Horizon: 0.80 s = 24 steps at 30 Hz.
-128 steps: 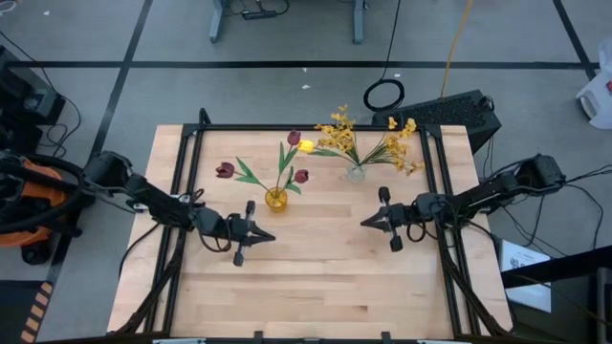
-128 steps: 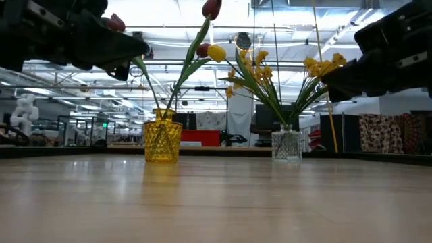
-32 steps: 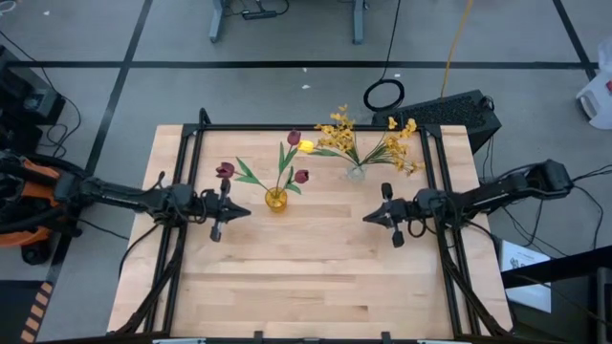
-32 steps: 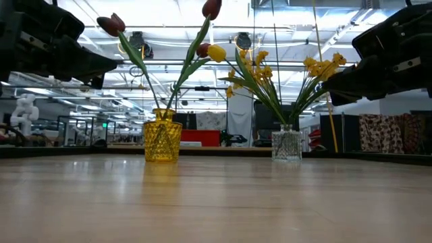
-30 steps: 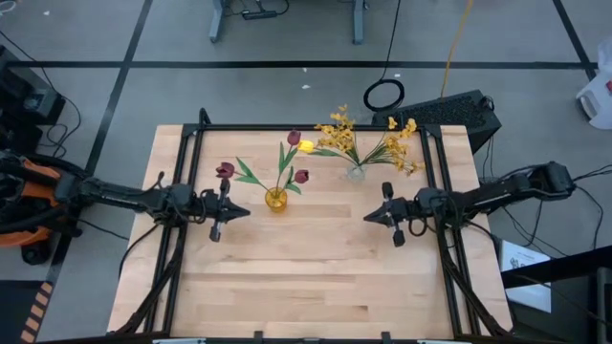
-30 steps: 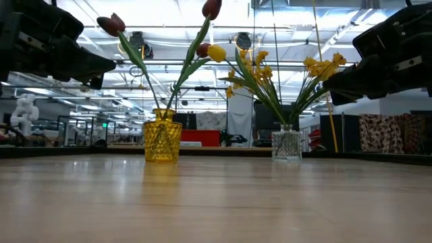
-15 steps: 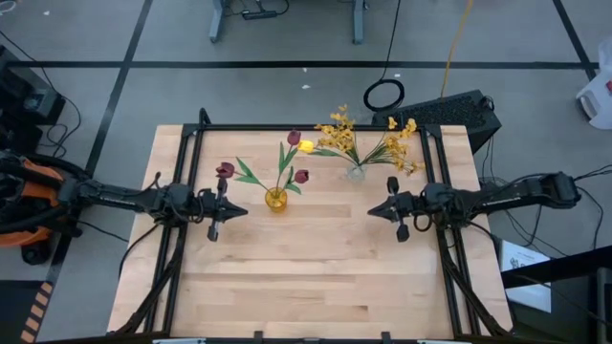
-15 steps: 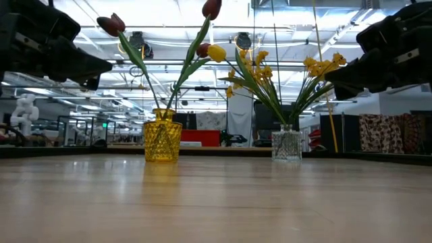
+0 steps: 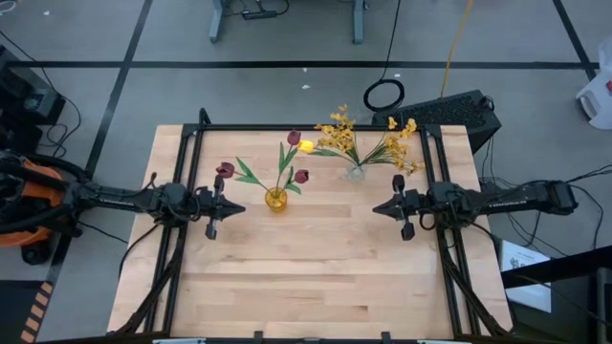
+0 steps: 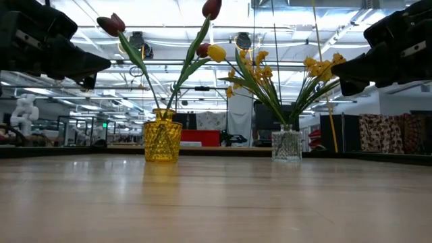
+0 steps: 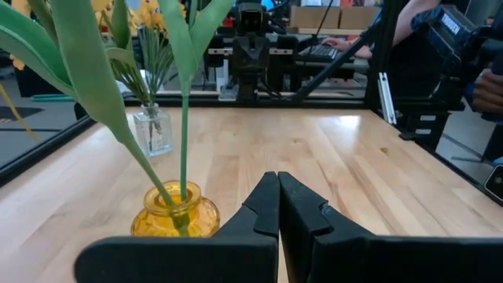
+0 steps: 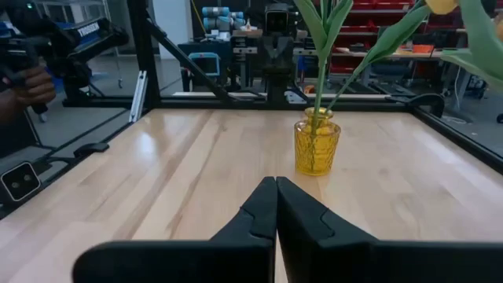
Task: Sort flowers into vase by color
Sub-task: Return to Home Position
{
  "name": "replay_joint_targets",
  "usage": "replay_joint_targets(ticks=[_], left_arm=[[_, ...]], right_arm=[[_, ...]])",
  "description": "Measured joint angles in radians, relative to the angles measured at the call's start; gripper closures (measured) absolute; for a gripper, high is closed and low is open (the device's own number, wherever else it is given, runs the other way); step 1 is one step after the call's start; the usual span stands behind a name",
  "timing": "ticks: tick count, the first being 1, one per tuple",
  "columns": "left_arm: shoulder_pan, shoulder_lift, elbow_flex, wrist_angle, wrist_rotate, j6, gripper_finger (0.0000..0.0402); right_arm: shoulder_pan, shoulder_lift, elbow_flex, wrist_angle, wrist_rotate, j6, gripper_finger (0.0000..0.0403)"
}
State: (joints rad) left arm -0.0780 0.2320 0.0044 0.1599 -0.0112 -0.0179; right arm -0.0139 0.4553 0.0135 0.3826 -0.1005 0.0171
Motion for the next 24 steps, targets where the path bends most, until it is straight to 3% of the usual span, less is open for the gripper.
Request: replay_joint_targets(ticks=[10,16,24], left_arm=[[0.0,-0.053,0.0,-0.048,-0.001,-0.002,0.0402],[0.0,-0.065,0.0,-0.055,-0.023,-0.003,0.0402],[0.0,-0.065,0.0,-0.072,-0.045,-0.003,0.0402]], right_arm=[[0.0,-0.13,0.0,-0.116,0.001,0.016,0.0403],[0.0,-0.203,0.0,-0.187,0.104,0.032,0.0403],[0.0,-0.303,0.0,-0.257,0.101,0.032,0.0403]])
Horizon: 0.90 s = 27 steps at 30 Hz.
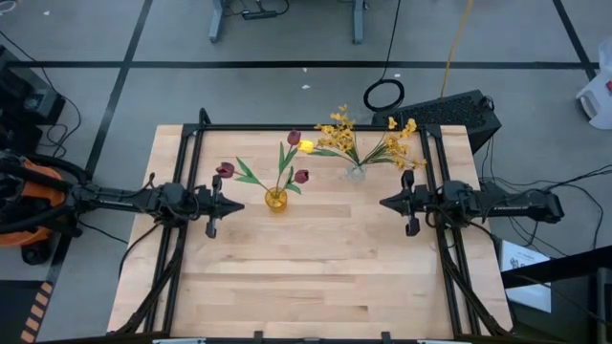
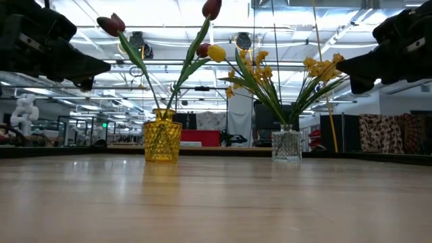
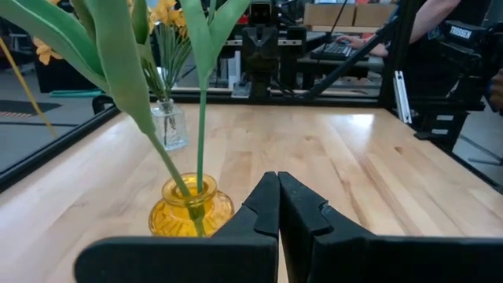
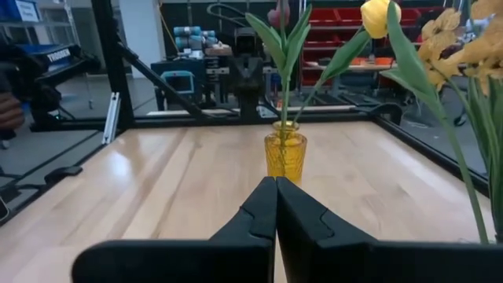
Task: Sort flowers into vase by color
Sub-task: Return to Home Position
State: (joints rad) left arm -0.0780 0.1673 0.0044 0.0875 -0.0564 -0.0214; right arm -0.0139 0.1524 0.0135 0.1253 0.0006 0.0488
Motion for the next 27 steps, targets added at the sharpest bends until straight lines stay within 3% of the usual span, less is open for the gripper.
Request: replay_joint_targets(ticks=[15,27], left_arm=[[0.0,-0.011,0.0,0.002,-0.027,0.001,0.0402],[0.0,-0.16,0.001,-0.06,-0.004,0.008,0.0402]], right_arm=[[0.001,-0.152,0.0,-0.107,-0.006,-0.004,0.0402],[0.001,-0.151,0.0,-0.108,-0.006,-0.008,0.0402]])
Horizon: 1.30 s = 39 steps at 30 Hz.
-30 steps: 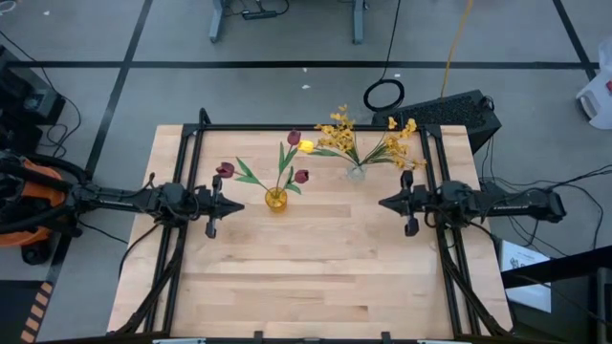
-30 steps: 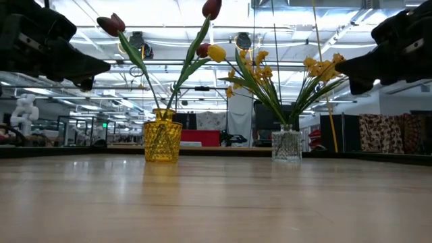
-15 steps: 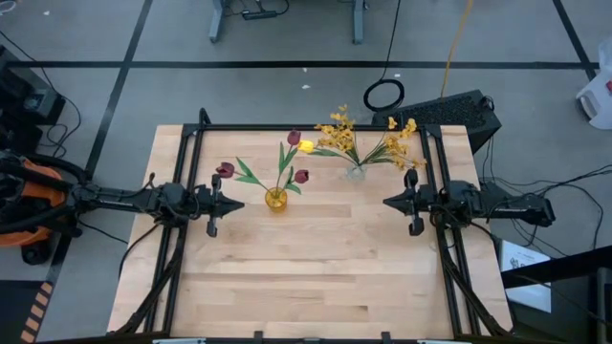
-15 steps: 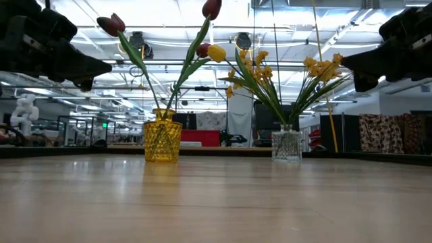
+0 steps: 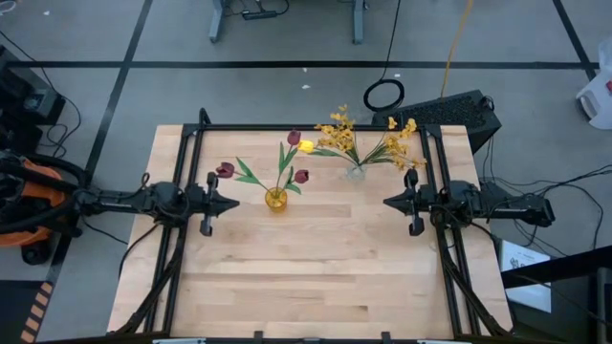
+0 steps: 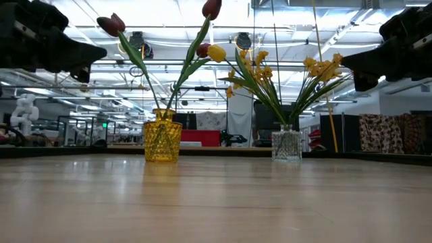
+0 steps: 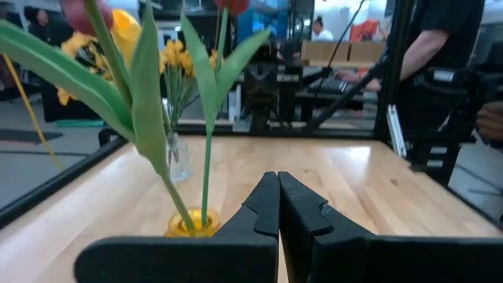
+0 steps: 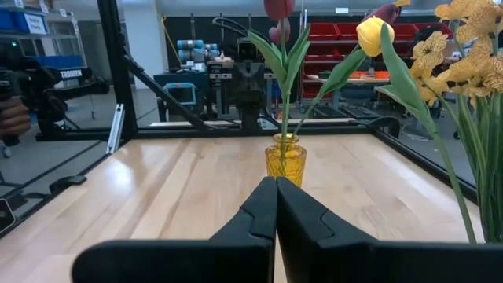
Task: Sort flowers into vase by color
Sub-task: Return to Home Position
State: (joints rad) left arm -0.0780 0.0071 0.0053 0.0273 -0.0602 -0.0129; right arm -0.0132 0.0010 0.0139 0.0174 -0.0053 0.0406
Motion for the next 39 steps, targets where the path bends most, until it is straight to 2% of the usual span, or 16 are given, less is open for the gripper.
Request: replay_joint_targets(ticks=[13,19,39], left_arm=[[0.0,-0.007,0.009,-0.025,0.011,-0.006,0.0402],[0.0,-0.007,0.005,-0.025,0.055,-0.008,0.0402],[0.0,-0.007,0.001,-0.018,0.066,-0.005,0.0402]], right_arm=[[0.0,0.002,0.0,0.0,0.005,-0.002,0.0403],[0.0,0.002,0.0,0.0,0.005,0.0,0.0403],[0.0,0.002,0.0,0.001,0.008,0.0,0.0403]])
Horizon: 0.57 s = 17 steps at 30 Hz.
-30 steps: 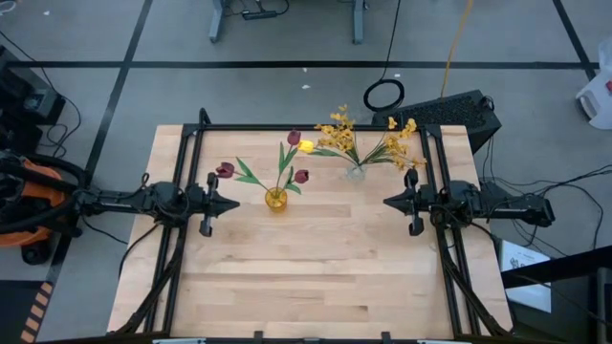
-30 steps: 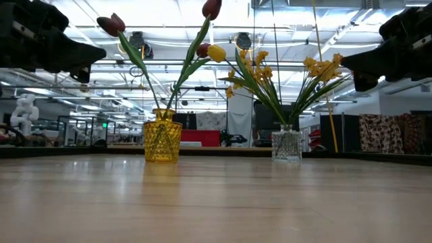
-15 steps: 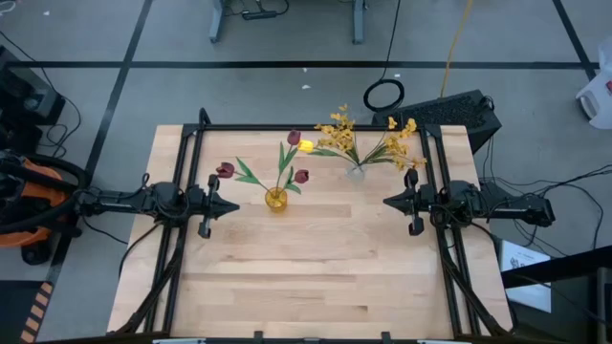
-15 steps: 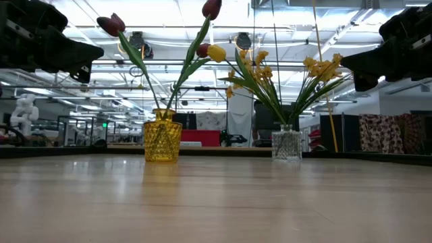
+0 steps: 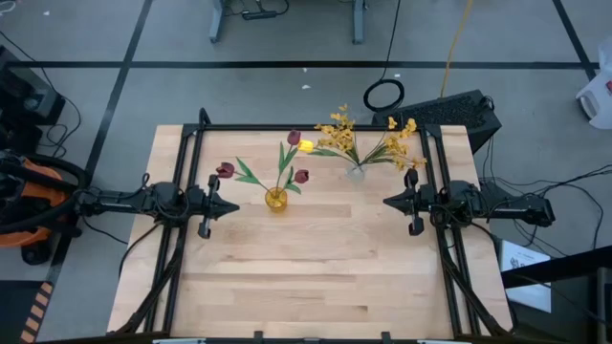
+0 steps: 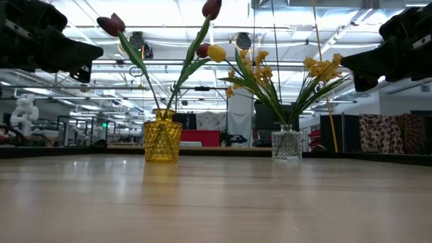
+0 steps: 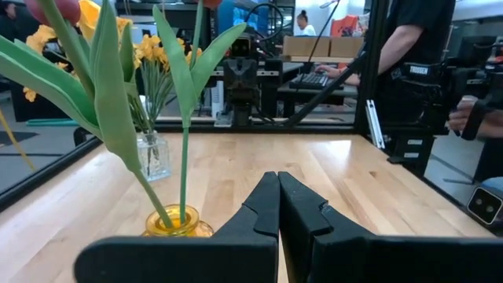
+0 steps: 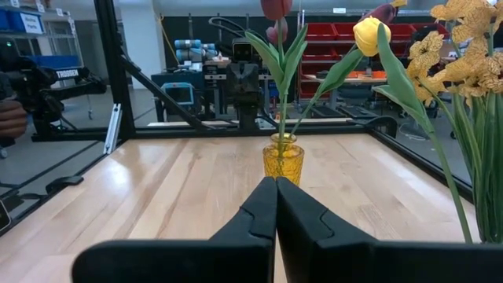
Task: Sort flowers into vase by color
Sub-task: Return to Home Position
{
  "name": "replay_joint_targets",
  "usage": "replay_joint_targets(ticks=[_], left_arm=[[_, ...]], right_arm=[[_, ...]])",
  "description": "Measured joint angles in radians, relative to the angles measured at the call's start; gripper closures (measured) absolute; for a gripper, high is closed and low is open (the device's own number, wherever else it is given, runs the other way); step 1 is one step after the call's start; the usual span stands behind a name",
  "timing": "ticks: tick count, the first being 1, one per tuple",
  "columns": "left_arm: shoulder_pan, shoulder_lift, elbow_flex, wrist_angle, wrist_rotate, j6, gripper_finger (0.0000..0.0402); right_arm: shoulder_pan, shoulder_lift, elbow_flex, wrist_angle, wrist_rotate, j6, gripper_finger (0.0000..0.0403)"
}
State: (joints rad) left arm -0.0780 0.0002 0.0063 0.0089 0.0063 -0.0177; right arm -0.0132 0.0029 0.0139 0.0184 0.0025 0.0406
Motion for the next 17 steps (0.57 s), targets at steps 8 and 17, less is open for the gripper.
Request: replay_joint_targets(ticks=[8,17], left_arm=[[0.0,0.0,0.0,0.0,-0.007,-0.001,0.0387],[0.0,0.0,-0.001,0.009,-0.009,-0.001,0.0374]], right_arm=[[0.0,0.0,0.0,0.002,0.003,0.0,0.0403],[0.0,0.0,0.0,0.005,0.002,0.0,0.0403]])
